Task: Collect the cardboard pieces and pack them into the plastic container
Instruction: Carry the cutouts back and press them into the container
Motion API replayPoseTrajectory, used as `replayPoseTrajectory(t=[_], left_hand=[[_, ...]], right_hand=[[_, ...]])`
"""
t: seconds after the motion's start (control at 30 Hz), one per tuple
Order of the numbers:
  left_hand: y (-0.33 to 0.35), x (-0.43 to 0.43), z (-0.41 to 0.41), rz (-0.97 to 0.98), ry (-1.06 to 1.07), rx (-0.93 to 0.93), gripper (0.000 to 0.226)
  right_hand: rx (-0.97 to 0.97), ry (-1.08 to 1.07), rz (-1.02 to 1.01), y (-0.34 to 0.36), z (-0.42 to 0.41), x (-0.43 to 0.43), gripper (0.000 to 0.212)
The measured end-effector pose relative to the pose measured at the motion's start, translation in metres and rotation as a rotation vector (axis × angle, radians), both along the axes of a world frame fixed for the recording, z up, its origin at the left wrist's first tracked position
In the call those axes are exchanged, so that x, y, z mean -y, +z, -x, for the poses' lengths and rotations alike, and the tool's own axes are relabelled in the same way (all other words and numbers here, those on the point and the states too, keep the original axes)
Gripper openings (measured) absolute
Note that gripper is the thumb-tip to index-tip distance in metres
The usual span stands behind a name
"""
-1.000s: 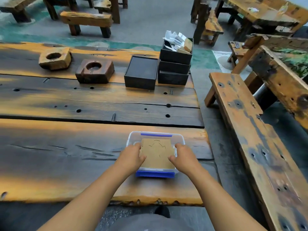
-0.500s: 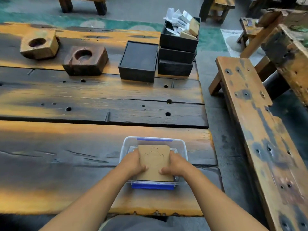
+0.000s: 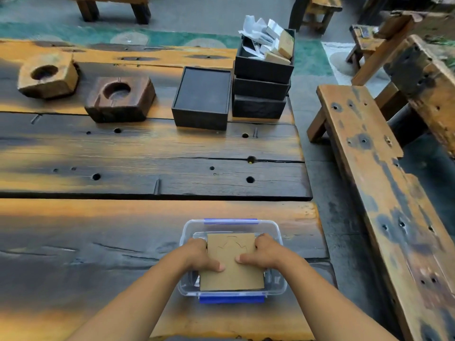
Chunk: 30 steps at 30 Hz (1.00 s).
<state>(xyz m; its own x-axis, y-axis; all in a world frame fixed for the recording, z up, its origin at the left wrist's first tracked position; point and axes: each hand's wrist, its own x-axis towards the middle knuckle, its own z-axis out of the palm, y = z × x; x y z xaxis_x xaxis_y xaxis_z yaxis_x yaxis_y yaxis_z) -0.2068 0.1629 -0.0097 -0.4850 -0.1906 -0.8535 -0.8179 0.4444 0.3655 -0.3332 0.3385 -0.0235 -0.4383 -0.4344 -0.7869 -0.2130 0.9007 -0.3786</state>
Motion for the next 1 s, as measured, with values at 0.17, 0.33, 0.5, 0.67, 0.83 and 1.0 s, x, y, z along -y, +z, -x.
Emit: replayPoseTrajectory(t=[0.17,0.33,0.5,0.67,0.83,1.0], left_hand=[[0.007,-0.002,0.004,0.033,-0.118,0.076,0.091],[0.016,0.002,0.009,-0.008,-0.025,0.091,0.088],[0.017,-0.003,0.008,-0.079,-0.067,0.103,0.1],[0.023,-0.009,0.017,0.1,-0.07,0.174,0.113],[0.022,0.005,0.004,-0.295,0.116,0.096,0.08],[0.016,0.005,0.012,-0.078,0.052,0.189,0.082]], right_hand=[[0.008,0.036,-0.031,-0.002,-0.004,-0.003,0.107],[0.006,0.056,-0.076,0.005,-0.001,0.002,0.122],[-0.007,0.021,-0.086,0.007,-0.005,0.005,0.122],[-0.023,-0.035,-0.111,0.011,-0.002,0.007,0.12],[0.041,-0.156,0.01,0.008,-0.004,0.002,0.111],[0.056,-0.019,-0.096,0.017,-0.002,0.009,0.112]])
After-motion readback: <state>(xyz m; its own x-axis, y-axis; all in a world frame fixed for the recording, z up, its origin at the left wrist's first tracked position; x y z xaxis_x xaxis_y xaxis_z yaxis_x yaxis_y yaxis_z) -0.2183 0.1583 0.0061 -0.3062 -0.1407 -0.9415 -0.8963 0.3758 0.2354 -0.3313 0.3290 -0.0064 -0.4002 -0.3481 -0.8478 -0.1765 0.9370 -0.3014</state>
